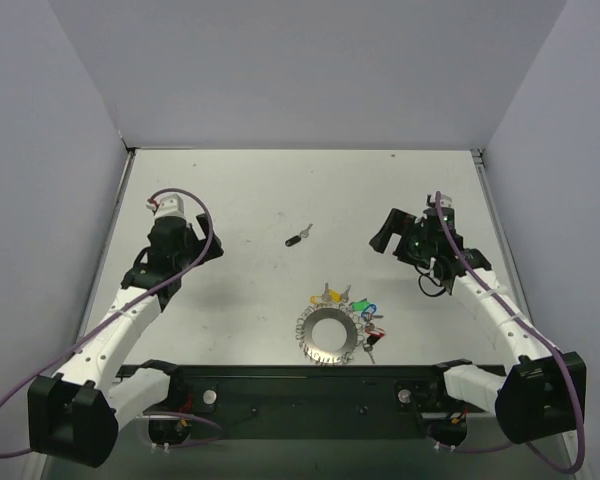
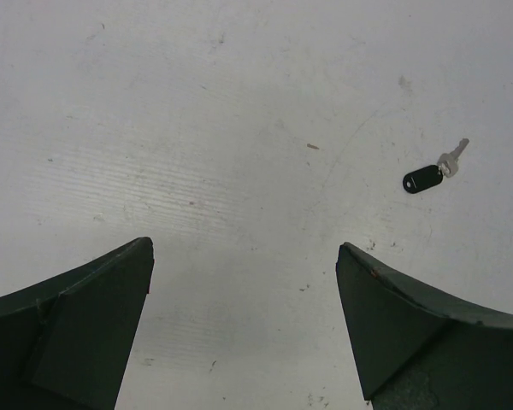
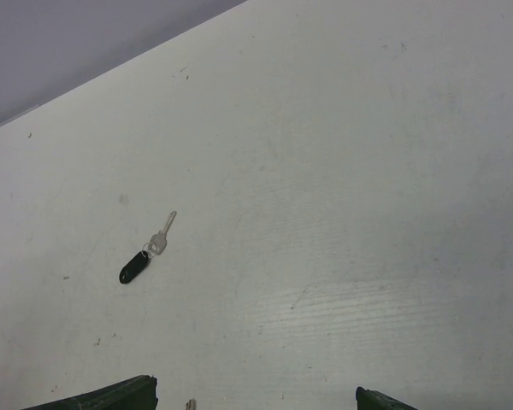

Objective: Put the keys on the keyring

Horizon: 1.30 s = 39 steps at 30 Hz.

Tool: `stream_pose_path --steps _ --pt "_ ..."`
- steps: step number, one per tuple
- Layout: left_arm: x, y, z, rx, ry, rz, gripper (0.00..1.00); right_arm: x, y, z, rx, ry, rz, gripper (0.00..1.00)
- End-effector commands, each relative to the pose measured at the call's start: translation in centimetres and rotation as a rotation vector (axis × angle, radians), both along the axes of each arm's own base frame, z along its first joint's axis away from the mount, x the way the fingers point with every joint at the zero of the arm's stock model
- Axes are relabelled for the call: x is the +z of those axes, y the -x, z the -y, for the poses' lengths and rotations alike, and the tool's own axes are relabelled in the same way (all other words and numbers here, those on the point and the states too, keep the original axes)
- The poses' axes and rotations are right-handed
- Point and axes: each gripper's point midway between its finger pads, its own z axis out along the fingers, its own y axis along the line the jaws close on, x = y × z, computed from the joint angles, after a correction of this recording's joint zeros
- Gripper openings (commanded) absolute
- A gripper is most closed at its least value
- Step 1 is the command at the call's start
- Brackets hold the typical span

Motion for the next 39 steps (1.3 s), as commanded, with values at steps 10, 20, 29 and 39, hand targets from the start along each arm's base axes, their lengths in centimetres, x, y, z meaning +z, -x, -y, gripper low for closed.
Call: stream_pose_path --steps 10,20,29,39 --pt "4.4 -0.6 2.0 -0.063 0.135 0.137 0.97 1.9 0.1 -3.7 0.197 0.05 0.064 1.0" --pt "5.0 0.9 0.4 -0.036 0.12 0.197 0.97 1.8 0.5 -6.0 0.257 0.119 0.06 1.0" --pt "0.7 0.4 1.9 -0.1 0.104 -0.053 0.98 -0.1 3.1 -6.8 0.295 0.308 -0.027 1.0" --pt "-4.4 0.1 2.1 -0.07 0.097 -0.255 0.97 -2.0 9.3 -6.6 0.337 0.436 -0.153 0.96"
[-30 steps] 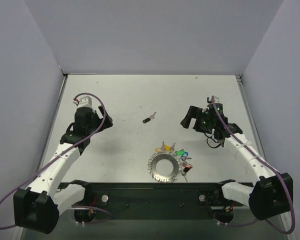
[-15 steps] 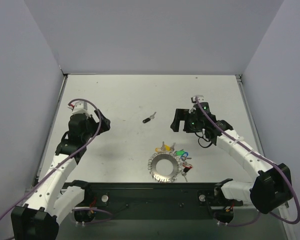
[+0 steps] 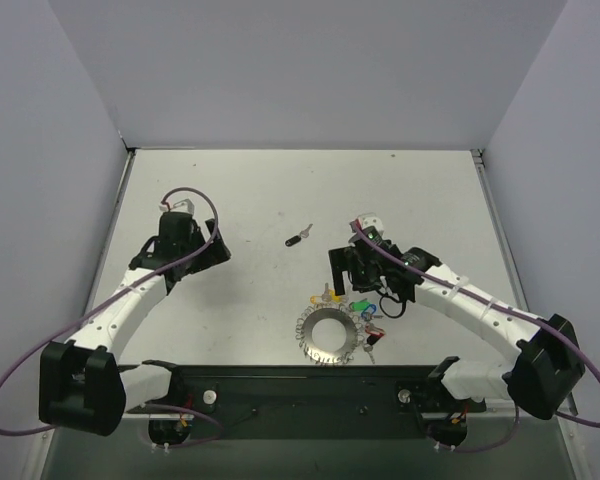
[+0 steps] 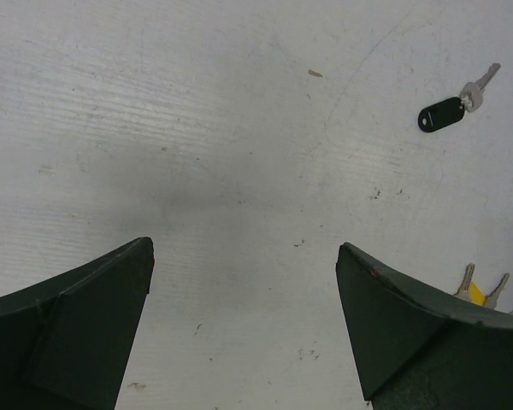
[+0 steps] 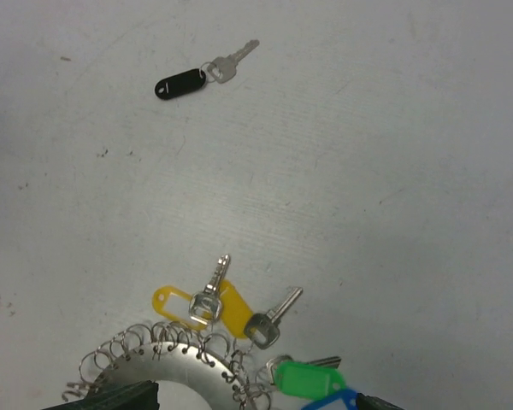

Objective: Put the keys on the keyring

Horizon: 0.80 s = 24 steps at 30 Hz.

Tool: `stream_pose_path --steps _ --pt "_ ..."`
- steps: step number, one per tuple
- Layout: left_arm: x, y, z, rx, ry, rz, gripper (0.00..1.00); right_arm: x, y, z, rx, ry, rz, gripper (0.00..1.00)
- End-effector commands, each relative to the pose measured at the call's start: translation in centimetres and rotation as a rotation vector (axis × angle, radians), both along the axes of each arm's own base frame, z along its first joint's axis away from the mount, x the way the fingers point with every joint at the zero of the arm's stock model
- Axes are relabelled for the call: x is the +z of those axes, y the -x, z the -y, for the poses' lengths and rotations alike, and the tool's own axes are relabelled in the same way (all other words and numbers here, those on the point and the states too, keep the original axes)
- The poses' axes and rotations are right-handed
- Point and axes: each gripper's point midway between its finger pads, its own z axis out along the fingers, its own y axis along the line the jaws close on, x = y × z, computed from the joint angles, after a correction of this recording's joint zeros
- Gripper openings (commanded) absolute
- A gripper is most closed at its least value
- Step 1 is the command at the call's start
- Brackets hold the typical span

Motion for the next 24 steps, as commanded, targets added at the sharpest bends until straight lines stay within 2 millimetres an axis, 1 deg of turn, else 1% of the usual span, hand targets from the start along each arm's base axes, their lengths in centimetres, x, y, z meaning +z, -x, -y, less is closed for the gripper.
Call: stream_pose_path --steps 1,2,4,5,8,9,14,16,20,22,24 --pt "-0.6 -0.4 1.3 -0.041 0.057 -0.032 0.97 0.2 3.1 1.3 -0.029 0.082 -0.039 0.96" --pt "-0.3 -1.0 1.9 -0.058 0.079 -0.004 0.97 0.0 3.8 1.4 -0.043 0.08 -0.056 0.95" --pt "-0.2 -1.2 2.9 -0.096 0.116 0.003 0.97 0.1 4.5 1.4 -0.047 0.071 -0.06 0.95" --pt "0.0 -1.5 3.2 -0.106 0.127 0.017 0.97 -0.5 5.0 1.7 -0.062 0.074 -0.079 0.95" --pt "-0.2 -1.7 4.0 -0.134 0.146 0.009 0.96 -1.1 6.0 2.1 -0.071 0.071 -0.113 0.95" --pt "-0.3 -1.8 4.3 -0.146 0.153 0.008 0.95 -1.3 6.3 2.0 -0.07 0.065 -0.124 0.93" --pt "-1.2 -1.8 5.2 -0.176 0.17 -0.003 0.94 -3.2 8.2 2.1 -0.048 0.071 -0.218 0.82" --pt "-1.3 -1.6 5.6 -0.187 0.172 -0.004 0.94 -4.2 8.8 2.4 -0.048 0.088 -0.254 0.8" --pt "-1.2 -1.6 6.0 -0.2 0.173 -0.001 0.94 -5.1 9.7 2.3 -0.041 0.089 -0.309 0.68" --pt "-1.1 -1.6 6.2 -0.203 0.172 0.002 0.94 -5.5 9.9 2.4 -0.05 0.091 -0.321 0.67" --pt "-1.2 -1.6 6.3 -0.208 0.17 -0.002 0.94 -5.9 10.7 1.9 -0.046 0.071 -0.363 0.66"
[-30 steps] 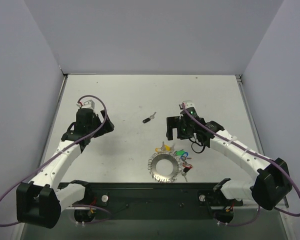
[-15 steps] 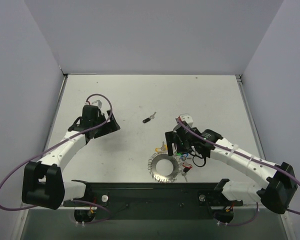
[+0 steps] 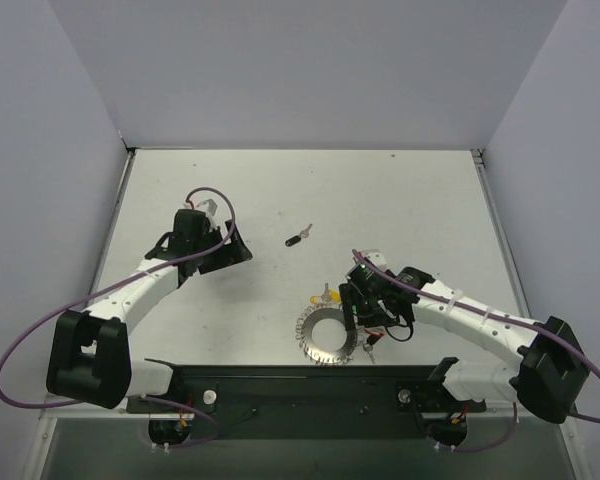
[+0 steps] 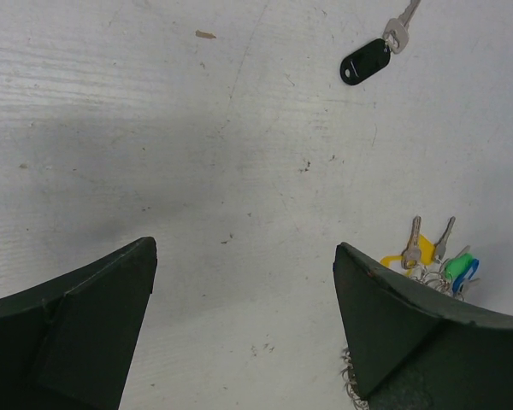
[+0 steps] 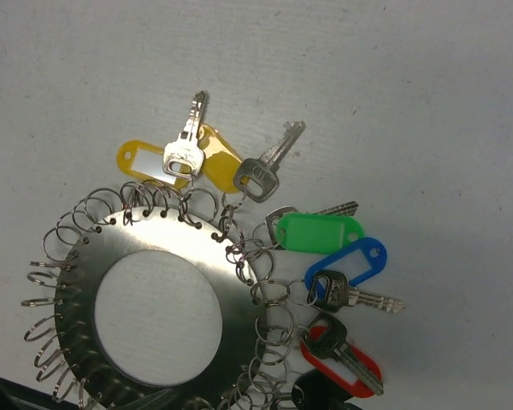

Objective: Put the keys on the keyring

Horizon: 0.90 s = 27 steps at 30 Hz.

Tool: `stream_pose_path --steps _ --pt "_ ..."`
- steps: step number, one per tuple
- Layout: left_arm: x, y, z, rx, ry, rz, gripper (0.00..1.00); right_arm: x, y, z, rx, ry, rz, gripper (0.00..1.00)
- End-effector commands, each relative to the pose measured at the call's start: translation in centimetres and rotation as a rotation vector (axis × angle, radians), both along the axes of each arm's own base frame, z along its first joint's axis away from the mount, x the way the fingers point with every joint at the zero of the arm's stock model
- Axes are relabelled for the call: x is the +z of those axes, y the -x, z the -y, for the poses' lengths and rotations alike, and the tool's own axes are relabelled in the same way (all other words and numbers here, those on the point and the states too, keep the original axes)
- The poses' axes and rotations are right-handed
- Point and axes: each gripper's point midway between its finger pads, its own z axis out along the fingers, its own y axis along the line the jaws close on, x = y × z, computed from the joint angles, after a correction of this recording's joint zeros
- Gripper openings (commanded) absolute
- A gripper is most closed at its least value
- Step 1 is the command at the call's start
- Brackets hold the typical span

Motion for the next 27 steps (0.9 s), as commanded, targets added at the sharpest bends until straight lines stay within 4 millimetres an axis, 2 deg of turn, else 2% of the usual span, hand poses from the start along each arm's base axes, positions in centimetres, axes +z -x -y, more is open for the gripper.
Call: stream_pose_path --steps 1,7,10,15,22,24,27 --pt "1.0 -0.8 0.9 -0.019 0.023 0.046 0.94 -1.4 2.2 0.3 -0.014 0.007 -0.106 0.66" --pt "0.9 -0.5 0.9 -0.023 0.006 0.035 0.93 -2.7 3.2 0.2 -0.038 0.014 -0.188 0.62" --pt "0.9 -0.4 0.8 -0.02 0.006 0.036 0.93 -3.0 2.8 0.1 -0.046 0.015 -0.197 0.62" --pt "0.9 -0.3 1.0 -0.022 0.007 0.037 0.93 -1.8 0.0 0.3 -0.085 -0.011 -0.075 0.62" --pt "1.3 -0.5 2.1 -0.056 0.024 0.041 0.9 -1.0 -4.0 -1.3 -0.077 -0.097 -0.019 0.62" --pt "1.5 -0.5 2.7 -0.075 0.025 0.042 0.9 -1.3 -4.5 -1.6 -0.07 -0.105 -0.039 0.62" --pt "1.2 -0.1 3.5 -0.102 0.017 0.027 0.89 -0.7 -5.5 -3.2 -0.035 -0.152 -0.031 0.62"
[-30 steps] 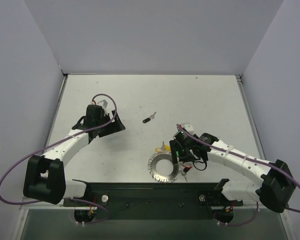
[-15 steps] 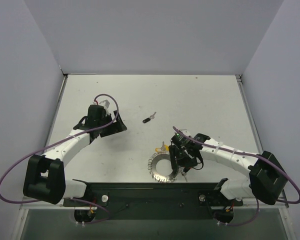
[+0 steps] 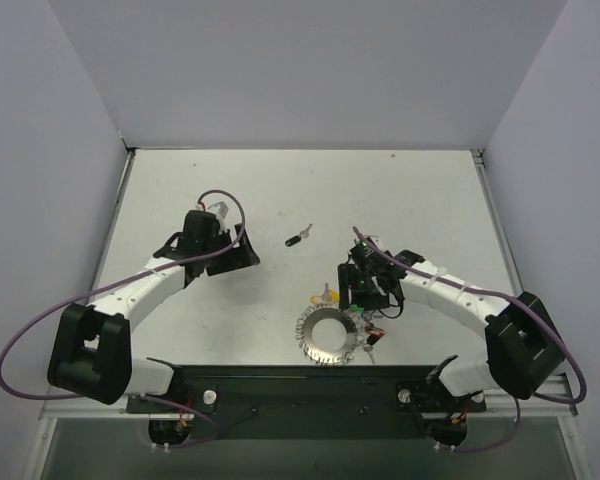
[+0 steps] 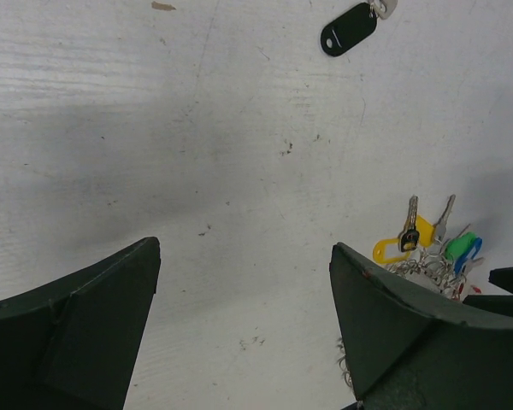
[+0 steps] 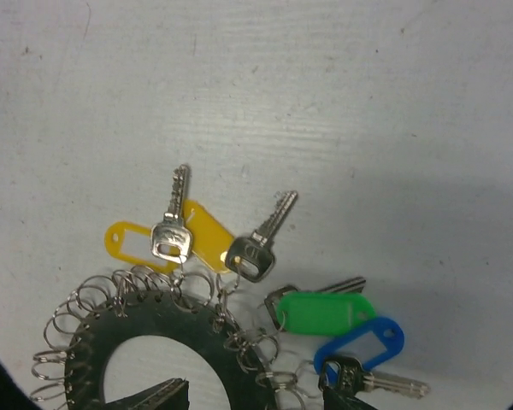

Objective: Put the keys on the keyring

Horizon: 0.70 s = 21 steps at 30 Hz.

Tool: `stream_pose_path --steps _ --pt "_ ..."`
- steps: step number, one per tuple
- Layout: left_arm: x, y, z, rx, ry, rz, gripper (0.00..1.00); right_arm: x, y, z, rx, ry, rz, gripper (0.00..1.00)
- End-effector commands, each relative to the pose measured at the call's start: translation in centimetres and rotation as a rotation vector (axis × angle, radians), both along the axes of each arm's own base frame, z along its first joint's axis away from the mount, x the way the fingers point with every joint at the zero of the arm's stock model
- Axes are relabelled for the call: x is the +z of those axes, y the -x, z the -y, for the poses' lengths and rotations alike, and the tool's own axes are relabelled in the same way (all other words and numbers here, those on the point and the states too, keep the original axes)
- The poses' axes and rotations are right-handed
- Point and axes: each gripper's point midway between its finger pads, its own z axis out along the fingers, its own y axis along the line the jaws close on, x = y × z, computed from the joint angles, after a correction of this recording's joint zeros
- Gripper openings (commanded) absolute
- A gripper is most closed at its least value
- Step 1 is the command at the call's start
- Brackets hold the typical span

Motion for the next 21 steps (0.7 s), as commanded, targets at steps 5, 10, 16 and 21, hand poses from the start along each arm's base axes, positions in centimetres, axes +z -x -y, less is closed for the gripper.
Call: stream_pose_path --steps 5,10,16,21 --pt "1.5 -0.4 2.8 -0.065 0.008 0.032 0.89 2.6 -3.0 -4.9 0.107 -0.151 0.051 0.6" --pt "1.5 -0.4 2.8 -0.06 0.002 0.03 0.89 3.5 -3.4 -6.3 0.155 -0.154 0.083 0.53" --pt "1.4 -0.5 2.6 -0.055 -0.012 0.02 0.88 2.6 -2.8 -7.6 0.194 -0.086 0.058 0.49" --pt "1.2 -0.4 2.6 -0.055 -0.017 0.016 0.88 1.3 -2.9 -7.5 0.179 -0.041 0.035 0.45"
